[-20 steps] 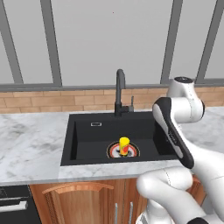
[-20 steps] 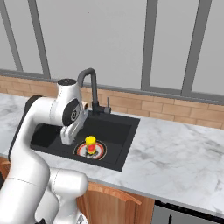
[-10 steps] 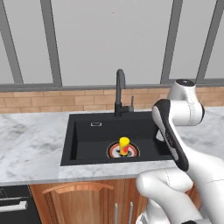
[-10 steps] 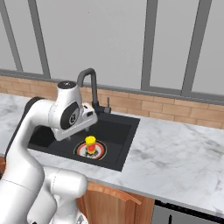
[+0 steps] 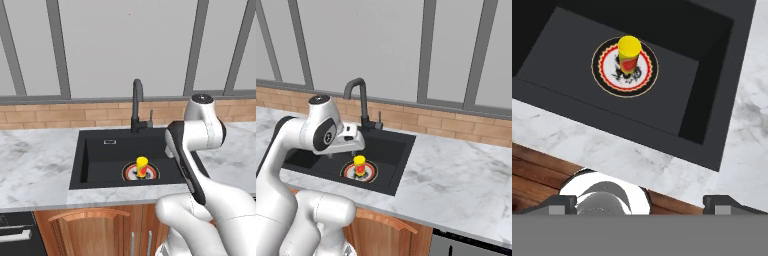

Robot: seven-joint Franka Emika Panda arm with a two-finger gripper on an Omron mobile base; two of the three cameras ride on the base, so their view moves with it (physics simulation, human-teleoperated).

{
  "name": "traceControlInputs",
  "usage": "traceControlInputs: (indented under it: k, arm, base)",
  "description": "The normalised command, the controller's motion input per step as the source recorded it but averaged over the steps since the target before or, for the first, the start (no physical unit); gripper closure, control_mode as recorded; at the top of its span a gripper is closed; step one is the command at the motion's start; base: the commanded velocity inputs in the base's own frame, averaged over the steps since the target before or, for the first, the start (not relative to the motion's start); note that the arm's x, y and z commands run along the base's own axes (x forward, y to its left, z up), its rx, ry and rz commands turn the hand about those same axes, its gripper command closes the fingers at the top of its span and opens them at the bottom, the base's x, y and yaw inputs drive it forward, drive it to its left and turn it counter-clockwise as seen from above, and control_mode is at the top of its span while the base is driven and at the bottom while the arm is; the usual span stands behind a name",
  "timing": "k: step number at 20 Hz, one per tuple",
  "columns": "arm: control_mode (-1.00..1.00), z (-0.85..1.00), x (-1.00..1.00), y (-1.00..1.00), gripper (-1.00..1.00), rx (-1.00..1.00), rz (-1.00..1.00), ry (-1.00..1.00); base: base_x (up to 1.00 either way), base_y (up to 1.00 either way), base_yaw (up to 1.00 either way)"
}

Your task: Pick the cup and bowl and place them in the sink. Then turn on the water.

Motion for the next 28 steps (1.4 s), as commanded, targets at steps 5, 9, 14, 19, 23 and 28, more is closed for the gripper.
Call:
traceControlInputs:
  k: [5,9,14,19,23,28]
  arm:
    - [-1.0,0.0,0.0,0.0,-1.0,0.01,0.0,0.0]
    - [-1.0,0.0,0.0,0.0,-1.0,0.0,0.0,0.0]
    - [-1.0,0.0,0.0,0.0,-1.0,0.0,0.0,0.0]
    - [-1.0,0.0,0.0,0.0,-1.0,0.0,0.0,0.0]
    - [-1.0,0.0,0.0,0.0,-1.0,0.0,0.0,0.0]
    - [-1.0,0.0,0.0,0.0,-1.0,0.0,0.0,0.0]
  base:
    - [0.0,0.0,0.0]
    - [0.0,0.0,0.0]
    - [0.0,0.0,0.0]
    - [0.0,0.0,0.0]
    - [0.0,0.0,0.0]
    - [0.0,0.0,0.0]
